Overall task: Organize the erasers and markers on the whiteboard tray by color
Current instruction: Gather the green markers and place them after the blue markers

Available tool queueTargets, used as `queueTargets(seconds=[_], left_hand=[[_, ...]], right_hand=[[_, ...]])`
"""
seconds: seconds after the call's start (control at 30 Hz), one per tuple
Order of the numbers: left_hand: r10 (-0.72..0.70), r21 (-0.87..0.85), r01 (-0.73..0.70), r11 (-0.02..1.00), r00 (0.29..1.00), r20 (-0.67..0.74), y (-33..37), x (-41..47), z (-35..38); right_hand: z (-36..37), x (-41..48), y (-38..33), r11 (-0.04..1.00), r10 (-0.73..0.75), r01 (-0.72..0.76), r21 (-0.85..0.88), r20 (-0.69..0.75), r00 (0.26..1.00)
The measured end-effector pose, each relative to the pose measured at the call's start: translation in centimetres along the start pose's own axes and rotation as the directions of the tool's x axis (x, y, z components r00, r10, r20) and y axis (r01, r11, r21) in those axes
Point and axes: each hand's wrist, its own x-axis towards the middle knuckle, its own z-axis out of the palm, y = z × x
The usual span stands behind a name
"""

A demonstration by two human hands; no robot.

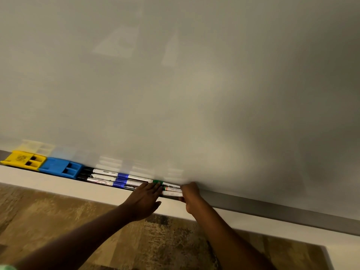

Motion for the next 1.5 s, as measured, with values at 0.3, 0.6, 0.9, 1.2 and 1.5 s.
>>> queueTargets(seconds=[0.3,0.6,0.9,1.2,1.5], left_hand=[[0.111,0.121,-0.105,0.987,0.993,-0.044,-0.5,-0.8,0.1],[0.069,0.151,-0.079,0.985,0.995,0.074,-0.4,-1.1,-0.3],[0.051,0.198,-0.063,0.978,0.996,0.068,-0.1,-1.3,-0.8],[0.068,0.199,-0.079,0.977,0.996,0.061,-0.1,-1.0,-0.5],[0.068,0.176,-0.08,0.981,0.995,0.072,-0.2,-1.0,0.1]], right_hand=[[1.3,-0.9,0.1,0.958,-0.018,-0.022,-0.288,-0.133,0.991],[1.0,-2.1,-0.1,0.967,-0.083,0.049,-0.25,-0.128,0.988],[0.4,-2.3,0.2,0.988,-0.061,0.043,-0.149,-0.118,0.991],[-0.4,-2.0,-0.3,0.974,-0.057,0.026,-0.227,-0.13,0.99],[-0.6,-2.1,0.3,0.981,-0.086,0.061,-0.183,-0.135,0.987]])
